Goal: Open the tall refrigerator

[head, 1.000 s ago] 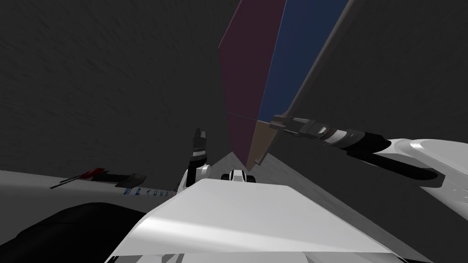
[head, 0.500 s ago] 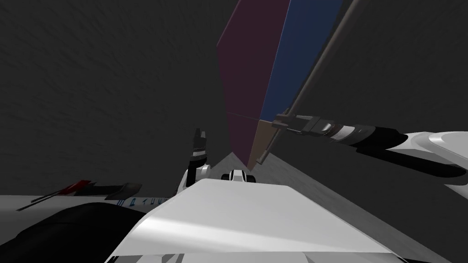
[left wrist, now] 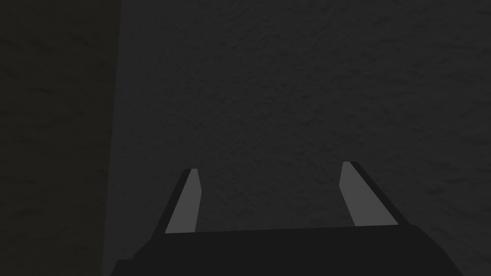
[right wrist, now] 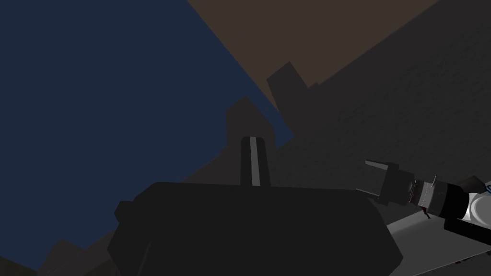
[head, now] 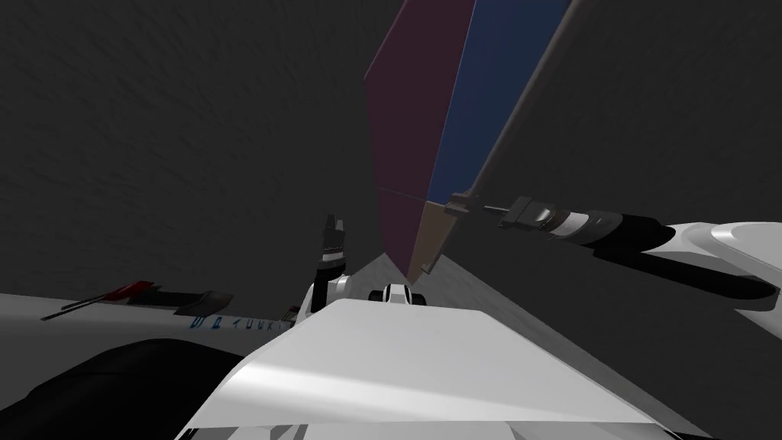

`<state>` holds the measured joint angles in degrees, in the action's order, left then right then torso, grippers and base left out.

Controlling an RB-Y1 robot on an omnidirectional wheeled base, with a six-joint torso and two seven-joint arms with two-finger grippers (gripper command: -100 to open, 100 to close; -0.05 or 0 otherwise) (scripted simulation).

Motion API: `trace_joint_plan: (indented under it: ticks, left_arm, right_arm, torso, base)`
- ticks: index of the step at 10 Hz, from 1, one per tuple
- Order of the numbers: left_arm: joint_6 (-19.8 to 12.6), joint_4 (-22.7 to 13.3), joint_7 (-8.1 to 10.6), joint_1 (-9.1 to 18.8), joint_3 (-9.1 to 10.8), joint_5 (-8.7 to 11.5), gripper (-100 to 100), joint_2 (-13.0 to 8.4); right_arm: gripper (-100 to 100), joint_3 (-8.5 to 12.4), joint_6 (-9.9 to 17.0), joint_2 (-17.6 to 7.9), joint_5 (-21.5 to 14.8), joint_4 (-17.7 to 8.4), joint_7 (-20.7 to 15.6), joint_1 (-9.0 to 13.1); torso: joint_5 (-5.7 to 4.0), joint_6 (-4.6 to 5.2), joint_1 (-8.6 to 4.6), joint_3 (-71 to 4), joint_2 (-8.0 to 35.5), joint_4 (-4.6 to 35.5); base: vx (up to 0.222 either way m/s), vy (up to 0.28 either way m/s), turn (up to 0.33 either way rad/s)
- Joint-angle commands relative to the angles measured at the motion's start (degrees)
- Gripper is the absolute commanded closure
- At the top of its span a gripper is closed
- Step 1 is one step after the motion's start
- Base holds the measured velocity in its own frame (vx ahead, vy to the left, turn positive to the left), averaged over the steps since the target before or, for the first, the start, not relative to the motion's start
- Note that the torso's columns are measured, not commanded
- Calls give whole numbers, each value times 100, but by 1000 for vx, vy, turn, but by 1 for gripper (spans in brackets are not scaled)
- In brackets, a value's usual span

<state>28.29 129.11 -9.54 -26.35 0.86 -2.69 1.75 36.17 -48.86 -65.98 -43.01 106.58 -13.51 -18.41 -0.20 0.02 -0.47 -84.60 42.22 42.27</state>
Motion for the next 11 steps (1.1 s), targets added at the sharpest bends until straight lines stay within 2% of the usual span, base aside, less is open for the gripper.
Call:
trace_joint_plan:
  ticks: [1, 7, 8, 9, 10, 11]
  left_arm:
    - [0, 0, 0, 0, 0, 0, 0, 0]
    - [0, 0, 0, 0, 1, 0, 0, -1]
    - [0, 0, 0, 0, 1, 0, 0, -1]
    - [0, 0, 0, -1, -1, 0, 0, 1]
    - [1, 1, 0, -1, -4, 0, 0, 4]
    - [1, 1, 0, -1, -5, -1, 0, 5]
  right_arm:
    - [100, -58, -206, 55, 134, 128, -53, 55]
    - [100, -189, -759, 219, 495, 542, -184, 166]
    - [100, -149, -696, 228, 452, 528, -172, 114]
    - [-100, -113, -613, 183, 395, 435, -174, 103]
    - [-100, -100, -576, 165, 371, 401, -173, 98]
    - [-100, -85, -535, 145, 345, 364, -173, 93]
  torso:
    - [12, -2, 24, -3, -5, -2]
    - [19, -2, 52, -2, -3, -1]
    - [22, -2, 55, -3, -3, -2]
    - [36, -2, 115, -6, -9, -3]
    - [57, -3, 170, -11, -17, -5]
    - [56, -6, 153, -10, -14, -5]
  base:
    - [-63, -390, 85]
    - [-80, -398, 93]
    - [-38, -186, 28]
    - [19, 77, -78]
    - [39, 184, -77]
    - [43, 220, -41]
